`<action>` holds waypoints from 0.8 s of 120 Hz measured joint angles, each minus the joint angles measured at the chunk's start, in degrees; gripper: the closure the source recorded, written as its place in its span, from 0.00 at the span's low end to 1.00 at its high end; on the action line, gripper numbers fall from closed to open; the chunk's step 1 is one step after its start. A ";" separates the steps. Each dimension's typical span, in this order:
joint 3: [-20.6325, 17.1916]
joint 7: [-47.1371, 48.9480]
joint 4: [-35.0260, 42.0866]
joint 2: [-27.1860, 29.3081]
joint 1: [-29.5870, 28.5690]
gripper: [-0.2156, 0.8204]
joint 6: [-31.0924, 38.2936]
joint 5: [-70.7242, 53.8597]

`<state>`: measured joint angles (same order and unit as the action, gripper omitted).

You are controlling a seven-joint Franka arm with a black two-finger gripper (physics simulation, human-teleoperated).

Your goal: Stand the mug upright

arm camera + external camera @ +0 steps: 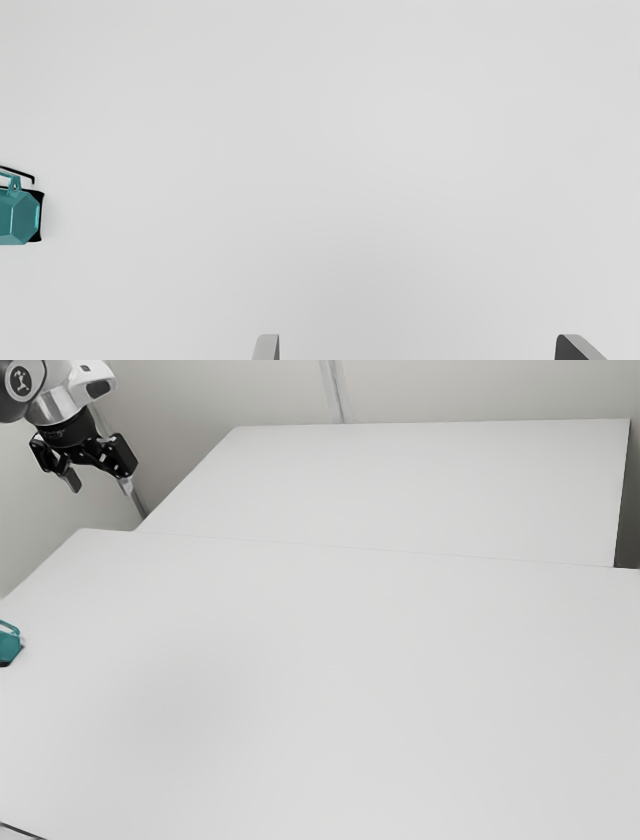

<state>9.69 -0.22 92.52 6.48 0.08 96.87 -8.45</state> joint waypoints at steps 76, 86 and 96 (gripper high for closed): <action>0.52 0.26 4.99 -3.45 -15.62 0.21 0.27 6.46; 0.51 -1.07 5.01 -5.62 -21.98 0.21 0.22 11.40; 0.50 -3.57 4.67 -8.27 -28.09 0.21 -0.13 15.69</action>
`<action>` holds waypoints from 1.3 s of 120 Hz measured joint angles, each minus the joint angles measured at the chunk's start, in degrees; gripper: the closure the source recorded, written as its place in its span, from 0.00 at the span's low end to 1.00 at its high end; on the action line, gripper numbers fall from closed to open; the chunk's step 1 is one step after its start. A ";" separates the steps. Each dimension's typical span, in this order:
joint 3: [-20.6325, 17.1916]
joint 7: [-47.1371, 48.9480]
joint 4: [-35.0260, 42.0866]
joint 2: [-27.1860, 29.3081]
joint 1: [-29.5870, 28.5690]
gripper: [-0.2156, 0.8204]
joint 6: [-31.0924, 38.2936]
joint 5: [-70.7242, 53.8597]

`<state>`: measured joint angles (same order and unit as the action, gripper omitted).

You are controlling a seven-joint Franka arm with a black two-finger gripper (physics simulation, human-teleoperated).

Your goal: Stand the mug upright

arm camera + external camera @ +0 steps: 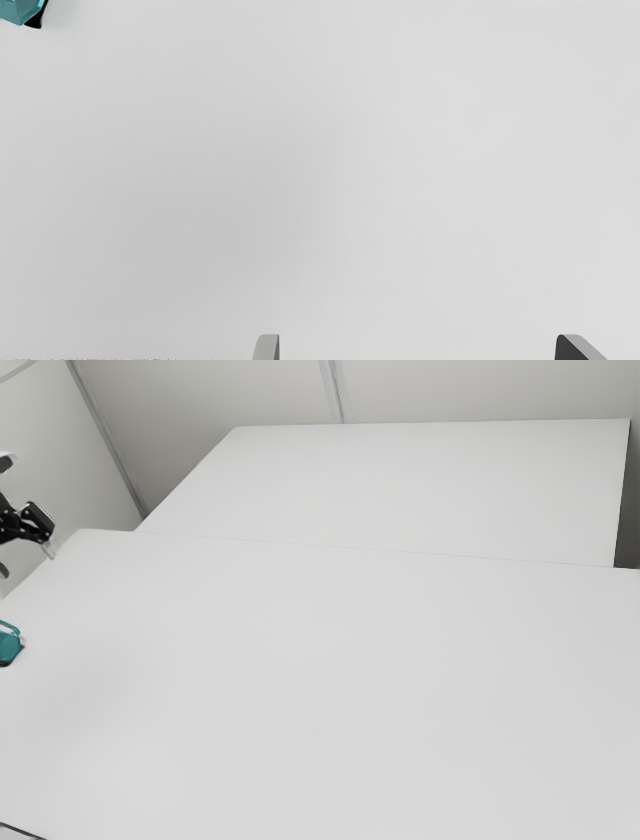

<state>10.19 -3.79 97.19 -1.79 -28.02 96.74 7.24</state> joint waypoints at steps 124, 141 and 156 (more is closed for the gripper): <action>0.93 -55.60 -43.45 -46.09 -38.62 0.21 -8.58 31.85; -2.05 -60.26 -47.28 -51.09 -40.52 0.21 -8.05 37.17; -6.07 -63.59 -48.38 -52.39 -41.33 0.21 -5.69 38.88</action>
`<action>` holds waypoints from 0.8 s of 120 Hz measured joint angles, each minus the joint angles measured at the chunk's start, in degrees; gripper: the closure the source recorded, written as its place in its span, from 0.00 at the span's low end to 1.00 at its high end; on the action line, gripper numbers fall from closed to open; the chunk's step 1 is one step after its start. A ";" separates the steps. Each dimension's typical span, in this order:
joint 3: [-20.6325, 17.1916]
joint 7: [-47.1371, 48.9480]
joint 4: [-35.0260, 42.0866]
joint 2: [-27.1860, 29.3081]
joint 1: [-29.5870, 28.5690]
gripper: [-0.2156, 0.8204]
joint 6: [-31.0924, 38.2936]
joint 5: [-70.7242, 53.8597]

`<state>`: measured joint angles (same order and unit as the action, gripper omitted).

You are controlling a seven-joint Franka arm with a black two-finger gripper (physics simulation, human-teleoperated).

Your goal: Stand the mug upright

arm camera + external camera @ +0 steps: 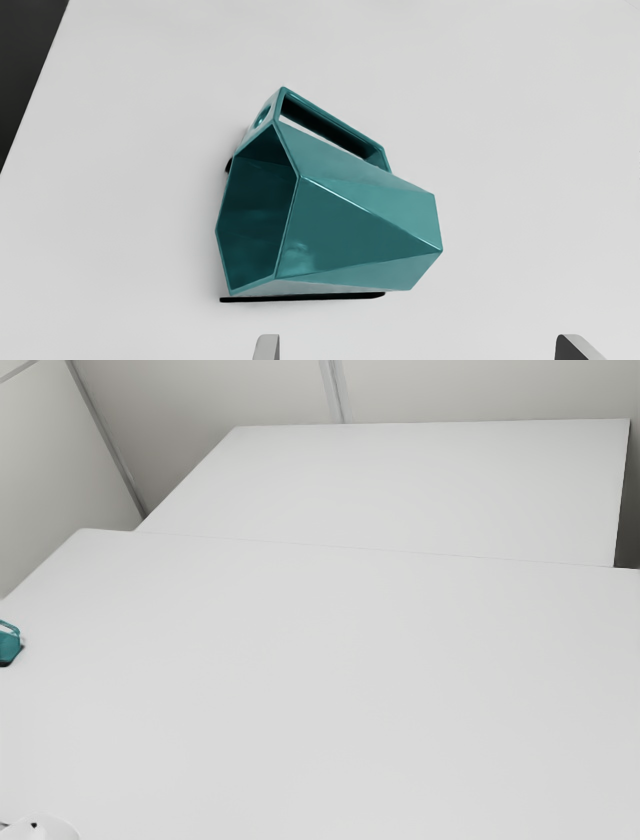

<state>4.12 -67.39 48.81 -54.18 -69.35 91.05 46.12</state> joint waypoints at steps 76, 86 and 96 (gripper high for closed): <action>-6.15 -9.34 -0.07 -5.87 0.00 0.21 11.01 7.12; -6.34 -9.97 0.62 -6.16 0.00 0.21 11.18 8.59; -6.21 -10.47 2.20 -6.23 -0.02 0.21 10.57 10.39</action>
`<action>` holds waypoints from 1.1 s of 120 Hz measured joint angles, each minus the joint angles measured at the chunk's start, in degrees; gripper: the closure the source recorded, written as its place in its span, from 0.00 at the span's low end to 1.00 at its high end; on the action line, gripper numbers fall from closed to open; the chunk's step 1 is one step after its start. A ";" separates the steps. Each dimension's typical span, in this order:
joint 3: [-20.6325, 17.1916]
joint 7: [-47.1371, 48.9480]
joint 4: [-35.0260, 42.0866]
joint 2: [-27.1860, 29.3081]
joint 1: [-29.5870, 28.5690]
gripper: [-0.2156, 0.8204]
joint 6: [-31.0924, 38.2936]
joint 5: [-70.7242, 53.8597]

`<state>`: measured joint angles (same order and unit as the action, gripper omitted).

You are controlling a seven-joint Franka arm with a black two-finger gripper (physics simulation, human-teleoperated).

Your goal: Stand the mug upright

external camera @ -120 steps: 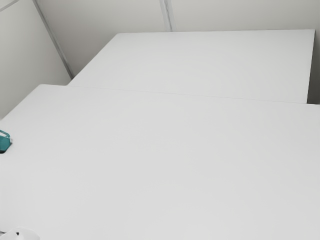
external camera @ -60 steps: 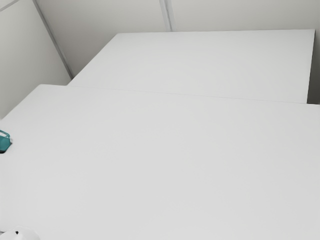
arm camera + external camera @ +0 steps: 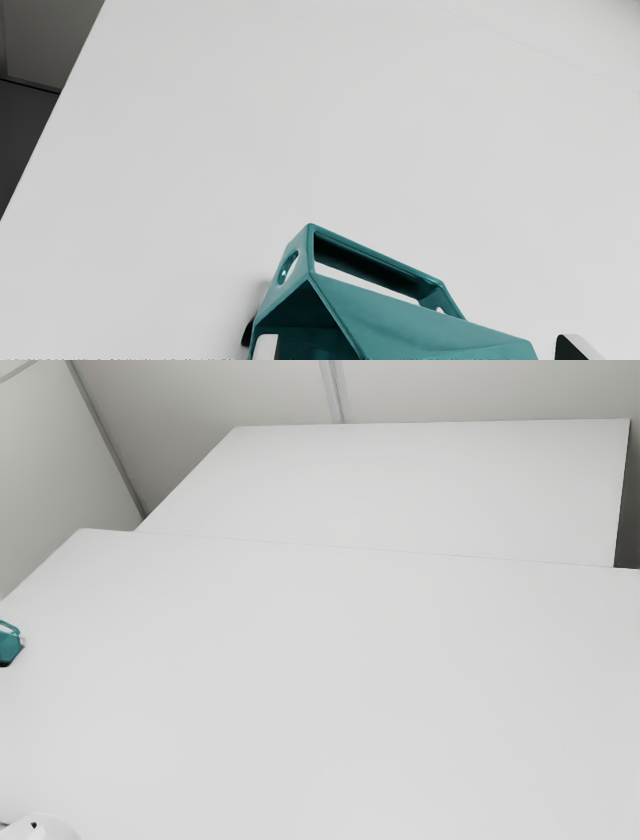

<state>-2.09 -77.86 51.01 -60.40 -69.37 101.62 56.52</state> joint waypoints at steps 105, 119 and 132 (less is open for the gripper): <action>-0.22 -2.34 4.24 2.51 3.08 0.83 -5.28 3.92; -0.19 -2.24 4.28 3.20 4.17 0.91 -5.29 4.08; -0.06 -1.98 4.67 5.12 5.74 0.93 -5.10 3.78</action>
<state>-2.15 -79.84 55.68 -55.28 -63.63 96.52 60.29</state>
